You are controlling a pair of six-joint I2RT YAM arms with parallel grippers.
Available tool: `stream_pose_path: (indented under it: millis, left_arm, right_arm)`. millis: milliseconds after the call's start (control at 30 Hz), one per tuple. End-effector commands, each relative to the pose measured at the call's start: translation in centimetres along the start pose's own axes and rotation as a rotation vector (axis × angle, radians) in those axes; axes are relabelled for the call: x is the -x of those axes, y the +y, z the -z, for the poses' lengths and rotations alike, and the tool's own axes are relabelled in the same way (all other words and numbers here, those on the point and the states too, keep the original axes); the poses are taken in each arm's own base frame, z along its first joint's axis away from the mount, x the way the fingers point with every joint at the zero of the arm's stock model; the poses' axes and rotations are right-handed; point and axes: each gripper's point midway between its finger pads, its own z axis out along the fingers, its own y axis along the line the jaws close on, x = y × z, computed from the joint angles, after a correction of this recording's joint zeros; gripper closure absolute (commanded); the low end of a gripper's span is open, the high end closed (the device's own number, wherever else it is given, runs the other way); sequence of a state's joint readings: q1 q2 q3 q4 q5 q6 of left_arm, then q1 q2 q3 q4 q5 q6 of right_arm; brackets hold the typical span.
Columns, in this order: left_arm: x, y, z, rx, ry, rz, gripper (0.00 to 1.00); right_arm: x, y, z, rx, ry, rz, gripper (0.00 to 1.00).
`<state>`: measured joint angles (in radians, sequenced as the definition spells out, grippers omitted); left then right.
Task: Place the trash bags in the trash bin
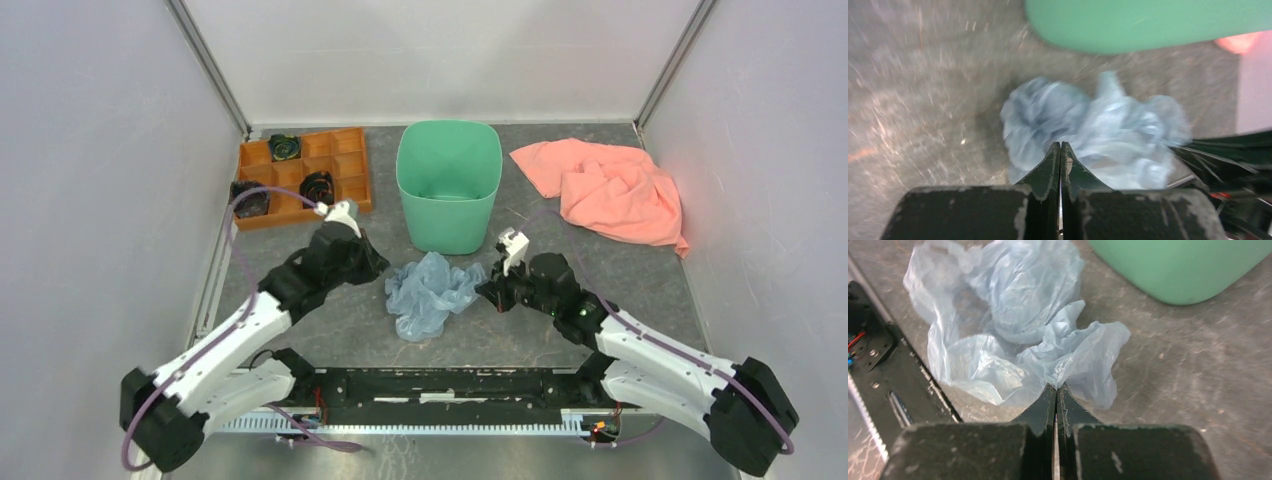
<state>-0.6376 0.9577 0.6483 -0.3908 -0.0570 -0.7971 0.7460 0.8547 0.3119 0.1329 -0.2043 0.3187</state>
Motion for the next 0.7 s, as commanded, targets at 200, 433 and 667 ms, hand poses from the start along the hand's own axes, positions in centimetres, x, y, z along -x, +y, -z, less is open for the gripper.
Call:
stream_pose_path:
  millis: [200, 433, 667]
  left_arm:
    - [16.3, -14.2, 26.7, -0.574, -0.634, -0.106, 0.98]
    - [9.4, -4.9, 15.6, -0.142, -0.323, 0.06, 0.77]
    - [3.0, -2.0, 8.0, -0.107, -0.13, 0.069, 0.42]
  right_arm:
    - [18.9, 9.3, 4.5, 0.196, -0.259, 0.231, 1.0]
    - [9.9, 6.1, 2.4, 0.162, -0.144, 0.22, 1.0]
    - [1.4, -4.2, 3.5, -0.272, -0.064, -0.12, 1.0]
